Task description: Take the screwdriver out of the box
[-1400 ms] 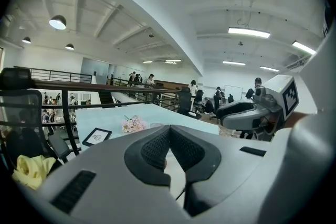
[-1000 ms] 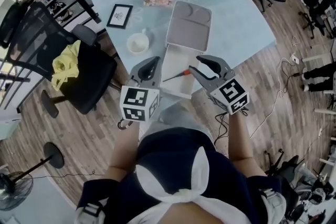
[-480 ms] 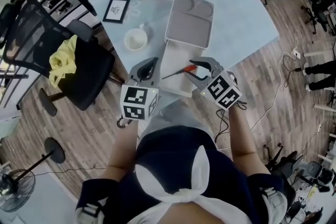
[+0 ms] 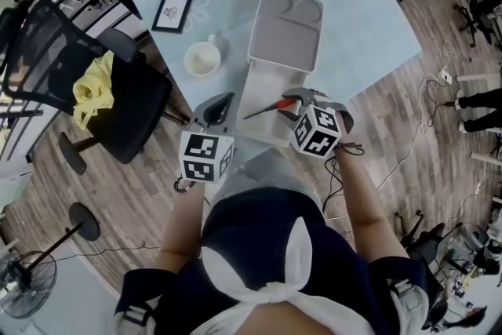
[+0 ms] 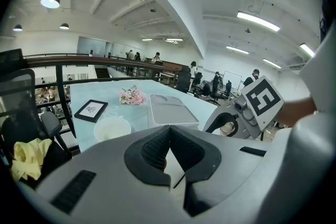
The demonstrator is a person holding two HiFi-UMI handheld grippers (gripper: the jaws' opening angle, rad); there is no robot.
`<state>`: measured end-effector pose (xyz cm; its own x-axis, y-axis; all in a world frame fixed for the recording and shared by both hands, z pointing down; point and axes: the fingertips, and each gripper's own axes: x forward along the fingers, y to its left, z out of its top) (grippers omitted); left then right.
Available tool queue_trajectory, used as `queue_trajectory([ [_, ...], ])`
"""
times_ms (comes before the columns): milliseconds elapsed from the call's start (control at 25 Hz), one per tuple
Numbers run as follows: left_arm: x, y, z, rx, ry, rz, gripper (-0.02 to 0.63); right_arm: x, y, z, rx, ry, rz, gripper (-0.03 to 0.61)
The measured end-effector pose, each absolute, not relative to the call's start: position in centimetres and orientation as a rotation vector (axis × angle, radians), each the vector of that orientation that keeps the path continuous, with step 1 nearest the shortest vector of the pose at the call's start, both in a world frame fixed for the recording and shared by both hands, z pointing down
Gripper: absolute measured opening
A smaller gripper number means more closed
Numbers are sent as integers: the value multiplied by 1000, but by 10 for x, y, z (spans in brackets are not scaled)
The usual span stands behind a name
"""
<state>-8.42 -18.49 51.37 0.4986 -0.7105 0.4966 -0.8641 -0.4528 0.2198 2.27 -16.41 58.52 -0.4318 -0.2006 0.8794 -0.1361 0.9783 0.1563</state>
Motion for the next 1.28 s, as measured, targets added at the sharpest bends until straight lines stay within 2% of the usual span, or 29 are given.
queue_trajectory([
  [720,-89,-203,531,2284,-1276,513,17,24,-164,664,-22,-1829,-55,166],
  [1280,-94,-212,538,2267,-1277,519,17,27,-167,687,-109,-1721,-131,164],
])
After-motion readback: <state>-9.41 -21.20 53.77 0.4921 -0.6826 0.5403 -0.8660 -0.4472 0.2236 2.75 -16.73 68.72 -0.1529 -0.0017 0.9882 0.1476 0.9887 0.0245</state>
